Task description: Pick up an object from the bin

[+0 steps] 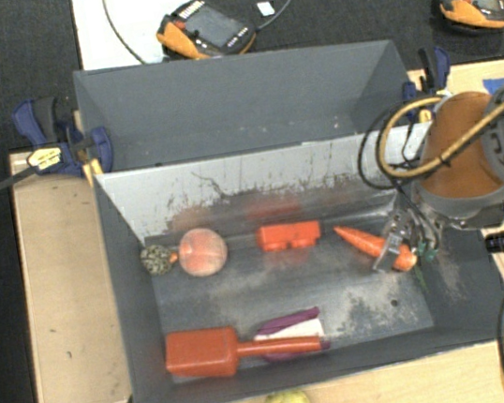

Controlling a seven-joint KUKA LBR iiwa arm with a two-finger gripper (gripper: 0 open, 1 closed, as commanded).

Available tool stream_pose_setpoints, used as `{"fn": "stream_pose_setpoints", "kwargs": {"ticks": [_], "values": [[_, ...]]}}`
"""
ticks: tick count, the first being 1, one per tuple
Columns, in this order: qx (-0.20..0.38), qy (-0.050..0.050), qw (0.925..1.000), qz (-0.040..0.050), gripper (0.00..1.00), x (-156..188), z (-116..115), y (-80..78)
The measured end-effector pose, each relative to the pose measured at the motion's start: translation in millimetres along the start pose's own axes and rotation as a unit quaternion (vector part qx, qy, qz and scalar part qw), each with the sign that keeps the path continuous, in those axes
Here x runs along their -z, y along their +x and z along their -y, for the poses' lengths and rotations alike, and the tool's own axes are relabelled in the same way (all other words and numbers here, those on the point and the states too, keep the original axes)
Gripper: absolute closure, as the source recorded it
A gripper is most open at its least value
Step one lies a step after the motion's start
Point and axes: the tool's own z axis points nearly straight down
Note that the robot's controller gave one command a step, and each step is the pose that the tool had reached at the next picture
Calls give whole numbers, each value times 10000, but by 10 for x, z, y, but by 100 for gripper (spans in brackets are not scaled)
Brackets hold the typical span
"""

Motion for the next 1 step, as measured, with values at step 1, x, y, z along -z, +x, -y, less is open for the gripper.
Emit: {"fn": "stream_pose_setpoints", "kwargs": {"ticks": [1], "values": [[8, 7, 10000, -24, 100, 236, 4, 12]]}}
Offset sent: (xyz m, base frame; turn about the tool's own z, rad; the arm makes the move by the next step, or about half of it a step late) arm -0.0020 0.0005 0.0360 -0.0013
